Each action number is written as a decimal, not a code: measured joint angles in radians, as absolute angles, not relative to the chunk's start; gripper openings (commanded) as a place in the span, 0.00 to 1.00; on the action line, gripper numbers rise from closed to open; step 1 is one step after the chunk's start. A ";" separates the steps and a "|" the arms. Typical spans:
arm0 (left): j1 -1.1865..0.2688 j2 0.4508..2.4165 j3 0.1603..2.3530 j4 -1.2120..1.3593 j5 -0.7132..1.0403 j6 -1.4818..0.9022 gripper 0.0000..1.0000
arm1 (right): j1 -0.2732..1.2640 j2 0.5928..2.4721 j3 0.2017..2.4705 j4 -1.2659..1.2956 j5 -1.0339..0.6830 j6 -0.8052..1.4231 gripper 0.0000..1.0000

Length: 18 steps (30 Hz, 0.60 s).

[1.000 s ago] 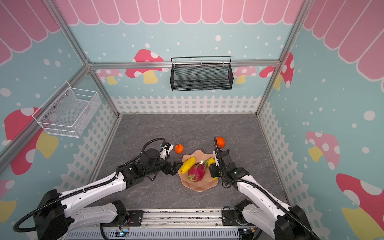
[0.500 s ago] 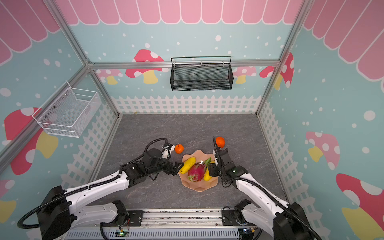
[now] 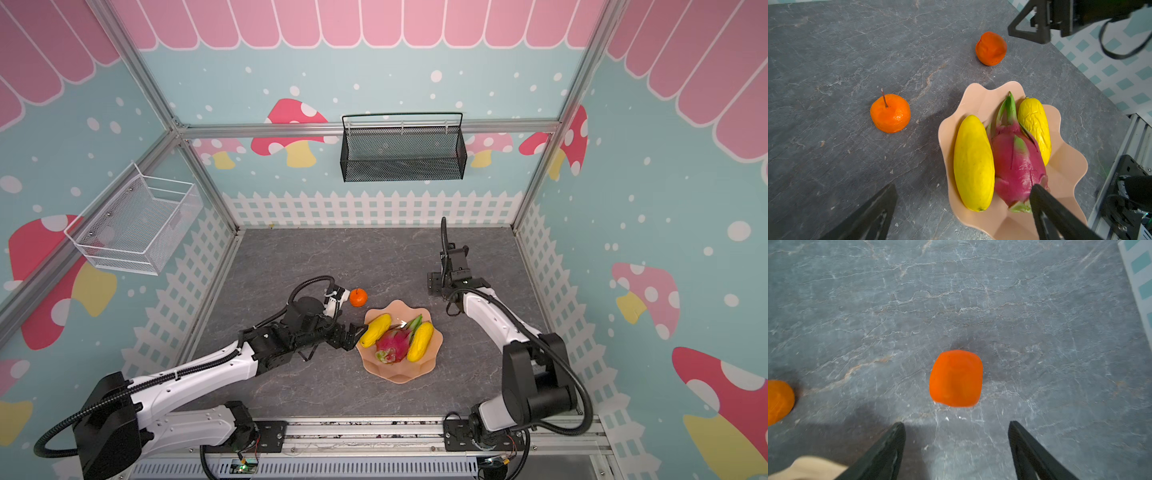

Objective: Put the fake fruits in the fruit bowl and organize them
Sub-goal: 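Reach for and grasp the large orange fruit with the right gripper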

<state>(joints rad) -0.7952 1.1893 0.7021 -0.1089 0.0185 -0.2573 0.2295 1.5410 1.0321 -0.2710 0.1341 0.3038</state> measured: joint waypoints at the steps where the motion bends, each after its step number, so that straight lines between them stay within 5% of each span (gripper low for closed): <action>1: -0.795 1.189 0.702 -0.109 0.018 -0.257 1.00 | 0.223 1.579 1.049 -0.261 0.128 0.296 0.84; 11: -0.794 1.221 0.710 -0.110 0.012 -0.246 1.00 | 0.207 1.788 1.143 -0.223 0.086 0.261 0.81; 18: -0.794 1.229 0.728 -0.108 0.012 -0.246 1.00 | 0.196 1.818 1.142 -0.212 0.059 0.255 0.61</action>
